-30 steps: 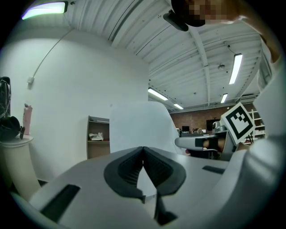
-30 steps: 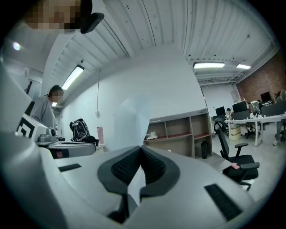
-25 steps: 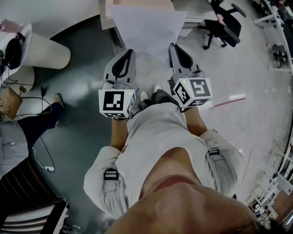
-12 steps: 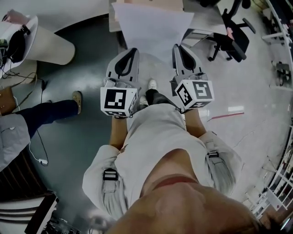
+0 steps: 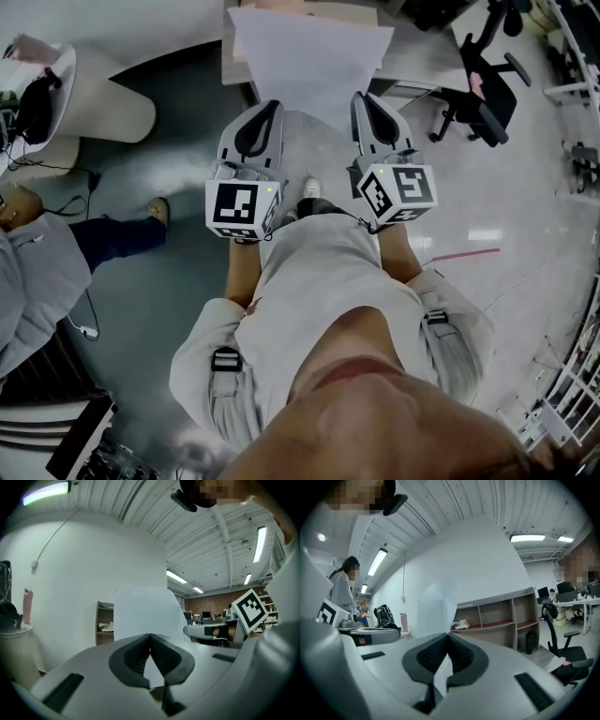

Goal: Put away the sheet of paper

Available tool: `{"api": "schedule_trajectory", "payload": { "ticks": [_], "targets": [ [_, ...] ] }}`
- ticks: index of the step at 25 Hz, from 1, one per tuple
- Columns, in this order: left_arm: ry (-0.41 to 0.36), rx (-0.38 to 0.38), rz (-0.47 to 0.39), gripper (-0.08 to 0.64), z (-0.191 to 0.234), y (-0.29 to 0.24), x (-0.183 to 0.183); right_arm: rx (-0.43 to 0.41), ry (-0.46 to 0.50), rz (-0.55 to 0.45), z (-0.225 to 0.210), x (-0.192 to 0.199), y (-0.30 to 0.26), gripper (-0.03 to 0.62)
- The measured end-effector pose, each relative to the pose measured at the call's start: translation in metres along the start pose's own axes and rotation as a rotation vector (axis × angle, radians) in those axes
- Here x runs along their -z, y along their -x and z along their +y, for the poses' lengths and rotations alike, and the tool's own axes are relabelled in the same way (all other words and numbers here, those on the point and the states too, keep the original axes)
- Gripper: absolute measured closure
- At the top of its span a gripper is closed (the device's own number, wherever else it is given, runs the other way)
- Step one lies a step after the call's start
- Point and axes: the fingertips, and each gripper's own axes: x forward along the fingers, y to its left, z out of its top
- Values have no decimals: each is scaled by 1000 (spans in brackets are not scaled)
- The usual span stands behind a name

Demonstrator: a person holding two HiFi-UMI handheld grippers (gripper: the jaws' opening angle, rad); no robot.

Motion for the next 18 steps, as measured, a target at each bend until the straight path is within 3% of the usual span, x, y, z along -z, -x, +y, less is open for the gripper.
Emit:
{"api": "schedule_trajectory", "payload": {
  "ticks": [18],
  "targets": [
    [-29, -47, 23, 538, -7, -60, -2, -57, -41, -26, -49, -7, -33, 574]
  ]
}}
